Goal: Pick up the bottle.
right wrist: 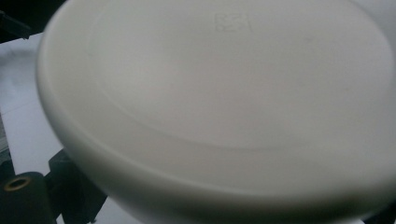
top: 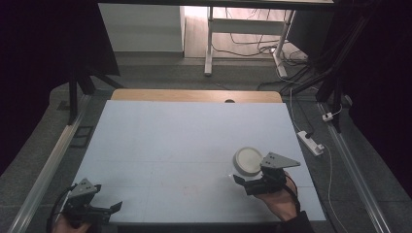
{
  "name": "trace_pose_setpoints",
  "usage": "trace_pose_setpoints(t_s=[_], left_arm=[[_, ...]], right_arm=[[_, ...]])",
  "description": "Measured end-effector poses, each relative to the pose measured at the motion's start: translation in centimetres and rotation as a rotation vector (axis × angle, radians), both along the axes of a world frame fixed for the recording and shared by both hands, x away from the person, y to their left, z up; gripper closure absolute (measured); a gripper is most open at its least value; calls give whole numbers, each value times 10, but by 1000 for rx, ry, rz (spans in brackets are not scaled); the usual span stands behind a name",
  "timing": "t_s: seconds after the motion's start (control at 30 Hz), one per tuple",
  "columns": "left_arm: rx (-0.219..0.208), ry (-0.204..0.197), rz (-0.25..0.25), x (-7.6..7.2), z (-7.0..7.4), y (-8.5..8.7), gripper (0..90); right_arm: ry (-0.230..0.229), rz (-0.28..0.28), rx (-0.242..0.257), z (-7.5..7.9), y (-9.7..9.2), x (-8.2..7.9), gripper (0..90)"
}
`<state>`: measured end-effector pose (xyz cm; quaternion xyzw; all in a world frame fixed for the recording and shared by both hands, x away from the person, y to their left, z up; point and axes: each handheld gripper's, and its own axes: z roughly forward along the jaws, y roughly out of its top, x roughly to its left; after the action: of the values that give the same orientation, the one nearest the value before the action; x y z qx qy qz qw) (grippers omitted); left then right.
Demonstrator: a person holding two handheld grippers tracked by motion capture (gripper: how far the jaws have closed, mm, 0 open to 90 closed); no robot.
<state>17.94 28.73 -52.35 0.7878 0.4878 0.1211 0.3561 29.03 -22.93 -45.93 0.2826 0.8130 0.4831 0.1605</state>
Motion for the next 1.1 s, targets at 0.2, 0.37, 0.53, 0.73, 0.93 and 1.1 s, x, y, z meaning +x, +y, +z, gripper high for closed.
trace_pose_setpoints(t_s=[0.2,0.37,0.53,0.73,0.93,1.1], left_arm=[[1,-2,-1,0,0,0,0],[2,-1,-1,0,0,0,0],[3,-1,0,0,0,0,0],[-3,0,1,0,0,1,0],[-3,0,1,0,0,1,0],[-9,2,2,0,0,2,0]], right_arm=[[12,27,-1,2,21,12,70],[23,42,-5,2,32,18,70],[28,61,-21,0,46,25,70],[42,96,-32,-1,63,35,70],[44,117,-47,-1,76,40,70],[51,148,-38,-1,89,45,70]])
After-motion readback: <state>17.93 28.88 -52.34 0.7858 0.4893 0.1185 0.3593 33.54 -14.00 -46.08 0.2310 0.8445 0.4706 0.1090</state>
